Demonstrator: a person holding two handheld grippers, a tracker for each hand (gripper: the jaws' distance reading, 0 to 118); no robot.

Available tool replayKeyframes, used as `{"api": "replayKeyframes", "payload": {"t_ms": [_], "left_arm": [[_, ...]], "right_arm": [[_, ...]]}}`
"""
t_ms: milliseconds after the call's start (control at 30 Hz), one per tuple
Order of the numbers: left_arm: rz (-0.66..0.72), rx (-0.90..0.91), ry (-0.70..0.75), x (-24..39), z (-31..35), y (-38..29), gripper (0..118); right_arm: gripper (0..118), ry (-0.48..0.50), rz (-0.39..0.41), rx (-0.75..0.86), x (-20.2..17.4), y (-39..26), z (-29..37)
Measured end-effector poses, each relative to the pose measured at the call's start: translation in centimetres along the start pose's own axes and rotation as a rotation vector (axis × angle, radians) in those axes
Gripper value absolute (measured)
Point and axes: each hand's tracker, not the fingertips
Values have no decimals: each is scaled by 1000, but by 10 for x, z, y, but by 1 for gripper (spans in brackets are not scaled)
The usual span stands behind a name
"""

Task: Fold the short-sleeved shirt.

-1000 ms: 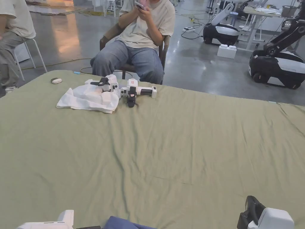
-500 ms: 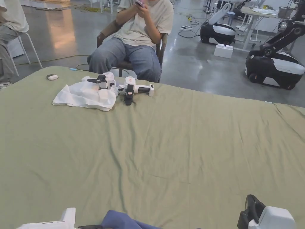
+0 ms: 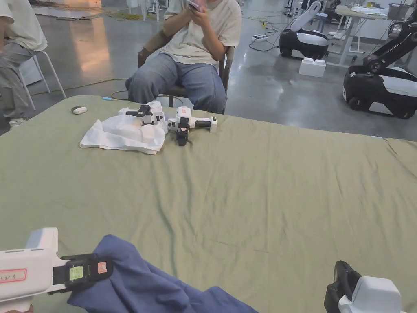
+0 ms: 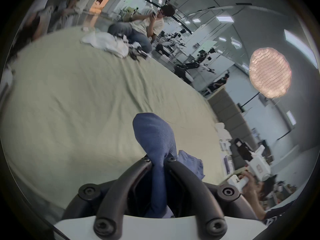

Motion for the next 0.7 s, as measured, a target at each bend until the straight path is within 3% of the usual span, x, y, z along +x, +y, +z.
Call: {"api": "replayKeyframes", "payload": {"t_ms": [200, 700], "left_arm": [[-106, -43, 159, 50, -6, 2, 6], [-195, -191, -57, 154, -81, -44, 7]], "right_arm": [[0, 11, -8, -3, -1, -3, -3], [0, -28, -30, -19, 18, -13, 4]]}}
